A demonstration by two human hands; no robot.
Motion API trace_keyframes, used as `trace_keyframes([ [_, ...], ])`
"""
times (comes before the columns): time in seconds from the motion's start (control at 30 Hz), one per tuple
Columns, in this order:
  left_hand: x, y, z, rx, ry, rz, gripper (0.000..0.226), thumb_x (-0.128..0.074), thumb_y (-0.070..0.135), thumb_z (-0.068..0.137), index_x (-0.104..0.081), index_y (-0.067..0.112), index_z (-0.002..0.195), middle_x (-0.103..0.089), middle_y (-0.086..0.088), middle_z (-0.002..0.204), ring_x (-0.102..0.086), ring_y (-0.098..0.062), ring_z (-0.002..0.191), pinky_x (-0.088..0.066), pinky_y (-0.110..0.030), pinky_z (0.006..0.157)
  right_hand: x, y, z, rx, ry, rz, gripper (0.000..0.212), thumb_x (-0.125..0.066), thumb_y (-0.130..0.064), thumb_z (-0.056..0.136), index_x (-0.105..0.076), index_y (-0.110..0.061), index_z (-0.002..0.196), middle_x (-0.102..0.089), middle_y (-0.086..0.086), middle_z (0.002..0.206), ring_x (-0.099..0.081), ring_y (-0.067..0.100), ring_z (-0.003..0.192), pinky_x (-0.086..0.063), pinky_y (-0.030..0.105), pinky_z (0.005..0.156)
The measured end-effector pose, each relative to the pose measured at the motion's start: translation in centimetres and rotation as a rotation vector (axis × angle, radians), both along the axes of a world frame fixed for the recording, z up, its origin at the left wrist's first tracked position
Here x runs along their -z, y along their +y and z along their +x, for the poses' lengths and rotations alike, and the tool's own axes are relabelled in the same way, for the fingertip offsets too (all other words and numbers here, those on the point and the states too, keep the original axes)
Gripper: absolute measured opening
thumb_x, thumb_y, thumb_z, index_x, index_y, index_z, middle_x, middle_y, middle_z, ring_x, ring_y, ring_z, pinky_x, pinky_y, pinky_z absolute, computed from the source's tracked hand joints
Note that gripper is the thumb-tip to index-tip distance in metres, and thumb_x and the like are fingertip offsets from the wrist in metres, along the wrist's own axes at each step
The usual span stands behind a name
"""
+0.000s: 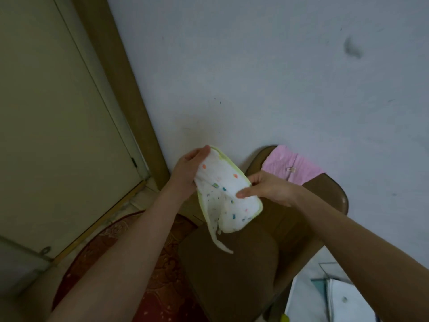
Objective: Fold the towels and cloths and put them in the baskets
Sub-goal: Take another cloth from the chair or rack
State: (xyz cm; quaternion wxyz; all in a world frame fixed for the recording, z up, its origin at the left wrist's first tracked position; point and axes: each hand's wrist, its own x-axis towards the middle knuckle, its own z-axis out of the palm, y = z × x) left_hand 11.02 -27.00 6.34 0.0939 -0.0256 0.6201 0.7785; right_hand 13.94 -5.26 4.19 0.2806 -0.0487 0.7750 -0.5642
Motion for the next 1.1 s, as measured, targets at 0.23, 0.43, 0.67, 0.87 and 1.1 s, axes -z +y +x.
trace_keyframes([
  [0.23,4.4,-1.6,0.0,-0.058,-0.243,-0.170,0.013,-0.058,0.023,0.095,-0.067,0.015,0.094,-0.068,-0.010,0.103,-0.064,-0.026,0.098,-0.051,-0.045,0.094,0.8,3.3,0.4,0.465,0.228,0.050,0.012,-0.080,-0.018,0.075,-0.073,-0.009,0.075,-0.072,-0.001,0.069,-0.065,0.008,0.062,-0.051,0.027,0.067],
  [0.43,5.4,-0.7,0.3,-0.013,-0.271,-0.249,0.025,-0.072,0.035,0.083,-0.070,0.012,0.095,-0.072,-0.011,0.096,-0.068,-0.028,0.092,-0.055,-0.046,0.086,1.7,5.1,0.6,0.453,0.207,0.137,0.029,-0.079,-0.026,0.076,-0.072,0.001,0.085,-0.071,0.020,0.086,-0.064,0.027,0.073,-0.050,0.036,0.071],
  [0.67,9.5,-0.9,0.1,-0.083,-0.212,-0.509,0.037,-0.055,0.041,0.094,-0.060,0.012,0.071,-0.059,-0.008,0.079,-0.056,-0.024,0.080,-0.044,-0.035,0.073,4.1,7.8,1.4,0.177,-0.057,0.223,0.017,-0.062,-0.012,0.091,-0.065,-0.001,0.103,-0.064,0.019,0.107,-0.062,0.025,0.087,-0.052,0.023,0.061],
  [0.87,8.9,1.1,-2.3,-0.207,-0.228,-0.504,0.033,-0.048,0.036,0.098,-0.056,0.007,0.084,-0.050,-0.013,0.085,-0.048,-0.020,0.076,-0.036,-0.028,0.064,5.5,6.1,-1.9,0.585,0.025,0.005,0.024,-0.052,-0.008,0.096,-0.059,0.009,0.112,-0.059,0.024,0.120,-0.062,0.033,0.105,-0.059,0.029,0.075],
  [1.1,4.4,0.8,-3.5,-0.383,-0.153,-0.339,0.030,-0.056,0.034,0.095,-0.049,0.019,0.069,-0.049,0.001,0.075,-0.047,-0.013,0.072,-0.038,-0.024,0.066,2.0,4.7,-4.4,0.631,0.236,-0.071,0.025,-0.050,-0.007,0.097,-0.061,0.012,0.109,-0.064,0.025,0.104,-0.063,0.026,0.092,-0.057,0.017,0.069],
])
